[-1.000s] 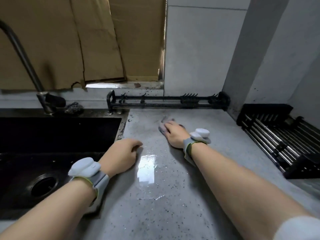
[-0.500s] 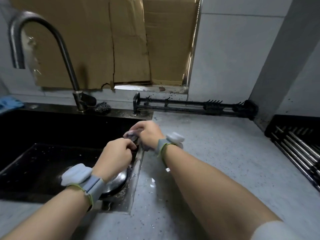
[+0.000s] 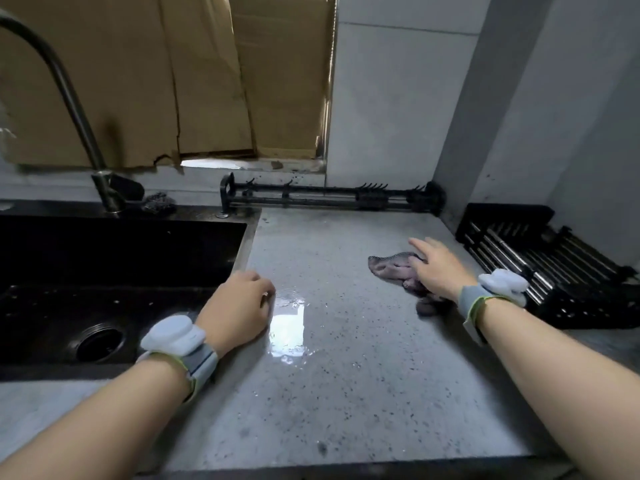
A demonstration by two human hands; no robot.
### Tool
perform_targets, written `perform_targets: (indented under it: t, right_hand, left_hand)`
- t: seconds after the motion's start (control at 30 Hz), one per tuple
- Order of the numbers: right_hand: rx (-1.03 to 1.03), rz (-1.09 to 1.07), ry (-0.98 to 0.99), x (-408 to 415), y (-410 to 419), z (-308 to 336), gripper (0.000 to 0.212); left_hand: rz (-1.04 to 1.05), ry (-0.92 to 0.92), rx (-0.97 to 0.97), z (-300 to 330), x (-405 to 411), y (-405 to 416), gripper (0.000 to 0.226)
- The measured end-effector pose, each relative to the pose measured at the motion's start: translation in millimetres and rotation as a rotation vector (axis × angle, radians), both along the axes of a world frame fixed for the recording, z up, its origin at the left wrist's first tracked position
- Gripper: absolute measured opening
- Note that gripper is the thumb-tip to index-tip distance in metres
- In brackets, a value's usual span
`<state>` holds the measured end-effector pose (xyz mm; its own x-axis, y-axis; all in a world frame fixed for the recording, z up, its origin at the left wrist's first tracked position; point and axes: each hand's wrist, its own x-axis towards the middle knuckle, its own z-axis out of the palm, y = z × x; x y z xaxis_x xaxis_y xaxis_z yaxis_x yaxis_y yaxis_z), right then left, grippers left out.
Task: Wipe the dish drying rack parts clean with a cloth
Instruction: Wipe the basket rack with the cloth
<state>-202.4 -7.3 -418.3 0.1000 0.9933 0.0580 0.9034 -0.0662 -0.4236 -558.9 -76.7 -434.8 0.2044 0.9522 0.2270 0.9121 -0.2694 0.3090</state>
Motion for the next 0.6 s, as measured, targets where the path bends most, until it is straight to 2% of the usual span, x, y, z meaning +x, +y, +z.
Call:
perform_targets:
  t: [0.07, 0.13, 0.2, 0.3, 0.4, 0.53, 0.6]
  right_hand:
    - [-0.075, 0.152, -0.078, -3.1, -11.2, -15.0, 0.052]
    - [-0.122, 0.209, -0.175, -12.3, -10.6, -28.0, 0.055]
    - [-0.13, 0.211, -0.199, -36.1, -0.8, -30.6, 0.056]
    - [-0.069, 0.373, -0.15, -115.6, 15.3, -32.5, 0.043]
    - [0.036, 0.543, -0.022, -203.8, 11.4, -31.7, 0.041]
    - [-0.091, 0.588, 0.317, -283.5, -8.1, -18.1, 0.041]
    - [-0.084, 0.573, 0.39, -301.0, -17.9, -13.0, 0.037]
  left_hand:
    - [-0.004, -0.001, 0.016, -2.2, -2.1, -5.0, 0.028]
    - [0.005, -0.011, 0.028, -4.2, -4.6, -8.1, 0.028]
    - [0.026, -0.052, 0.023, -4.2, -7.5, -9.0, 0.029]
    - [0.058, -0.16, 0.004, -1.3, -16.1, -10.8, 0.033]
    - [0.177, -0.298, 0.002, 2.9, -27.4, -11.9, 0.035]
    - [0.32, -0.326, -0.018, 7.1, -55.9, -9.6, 0.033]
    - [0.358, -0.322, -0.016, 10.6, -65.7, -12.9, 0.032]
